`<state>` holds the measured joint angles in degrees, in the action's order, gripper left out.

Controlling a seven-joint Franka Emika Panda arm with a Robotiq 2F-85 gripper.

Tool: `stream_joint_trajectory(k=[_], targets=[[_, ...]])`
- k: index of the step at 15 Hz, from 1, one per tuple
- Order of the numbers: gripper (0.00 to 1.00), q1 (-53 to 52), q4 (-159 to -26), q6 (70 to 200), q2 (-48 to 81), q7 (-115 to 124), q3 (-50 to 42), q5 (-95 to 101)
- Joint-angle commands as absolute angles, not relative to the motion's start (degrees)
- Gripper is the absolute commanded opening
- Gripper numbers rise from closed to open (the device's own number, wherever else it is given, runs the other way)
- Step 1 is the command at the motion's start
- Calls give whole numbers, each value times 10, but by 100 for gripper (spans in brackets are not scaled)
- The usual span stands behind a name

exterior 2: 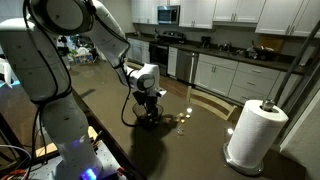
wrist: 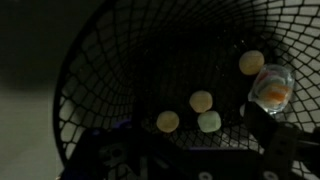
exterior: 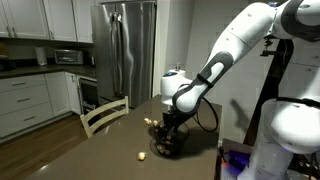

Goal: Take some candy out of the bowl and put it on the table

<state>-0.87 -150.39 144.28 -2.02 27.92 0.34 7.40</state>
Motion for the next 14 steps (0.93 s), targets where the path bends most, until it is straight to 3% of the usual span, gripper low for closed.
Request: stream_joint_trajectory(k=[1, 11, 12, 14], targets=[[100, -2, -1506, 1467, -20, 259, 3, 72], [100, -2, -1465, 1456, 17, 196, -4, 27], [75, -3, -1461, 1456, 20, 195, -5, 27], [67, -2, -1454, 1452, 24, 193, -6, 25]])
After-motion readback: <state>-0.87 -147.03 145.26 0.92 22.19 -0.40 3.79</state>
